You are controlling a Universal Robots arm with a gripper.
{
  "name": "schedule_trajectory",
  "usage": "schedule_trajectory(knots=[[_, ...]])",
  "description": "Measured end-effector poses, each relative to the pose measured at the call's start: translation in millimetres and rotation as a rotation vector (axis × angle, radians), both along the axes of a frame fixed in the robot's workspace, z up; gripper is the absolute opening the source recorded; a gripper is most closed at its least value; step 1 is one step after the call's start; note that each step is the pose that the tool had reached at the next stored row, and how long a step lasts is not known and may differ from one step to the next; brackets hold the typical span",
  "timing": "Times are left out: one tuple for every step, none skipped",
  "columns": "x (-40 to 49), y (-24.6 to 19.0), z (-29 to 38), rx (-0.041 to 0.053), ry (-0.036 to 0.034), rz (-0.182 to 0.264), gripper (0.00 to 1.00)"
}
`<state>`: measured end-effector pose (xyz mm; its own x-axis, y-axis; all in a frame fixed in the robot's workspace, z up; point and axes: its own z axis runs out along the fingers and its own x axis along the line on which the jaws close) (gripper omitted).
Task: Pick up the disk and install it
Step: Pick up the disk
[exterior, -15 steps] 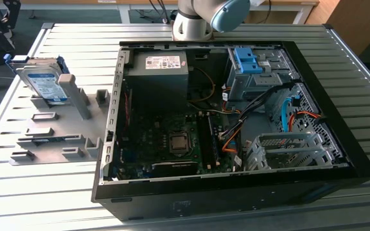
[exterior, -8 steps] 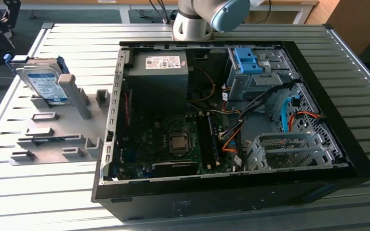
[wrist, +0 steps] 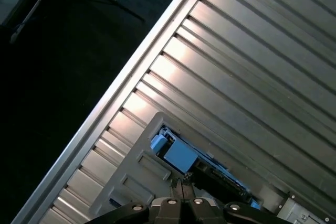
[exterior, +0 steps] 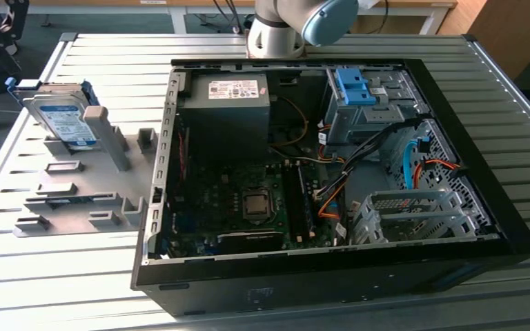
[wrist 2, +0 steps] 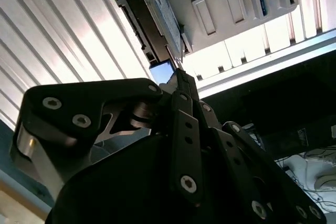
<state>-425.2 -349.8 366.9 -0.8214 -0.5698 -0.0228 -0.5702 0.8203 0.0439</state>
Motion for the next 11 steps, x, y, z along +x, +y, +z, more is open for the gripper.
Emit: schedule_trajectory(knots=[[0.0, 0.0, 0.0, 0.0000, 0.0000, 0.010, 0.11], [0.0, 0.0, 0.0, 0.0000, 0.0000, 0.020, 0.11], [0.0, 0.0, 0.0, 0.0000, 0.0000, 0.030, 0.11], [0.0, 0.0, 0.0, 0.0000, 0.0000, 0.039, 0.11], [0.0, 0.0, 0.0, 0.0000, 0.0000, 0.049, 0.11], [0.0, 0.0, 0.0, 0.0000, 0.0000, 0.058, 0.11], [0.0, 0.0, 0.0, 0.0000, 0.0000, 0.067, 0.11], [0.0, 0.0, 0.0, 0.0000, 0.0000, 0.076, 0.11], [0.0, 0.0, 0.0, 0.0000, 0.0000, 0.085, 0.11], [0.0, 0.0, 0.0, 0.0000, 0.0000, 0.094, 0.11], [0.0, 0.0, 0.0, 0.0000, 0.0000, 0.103, 0.11]])
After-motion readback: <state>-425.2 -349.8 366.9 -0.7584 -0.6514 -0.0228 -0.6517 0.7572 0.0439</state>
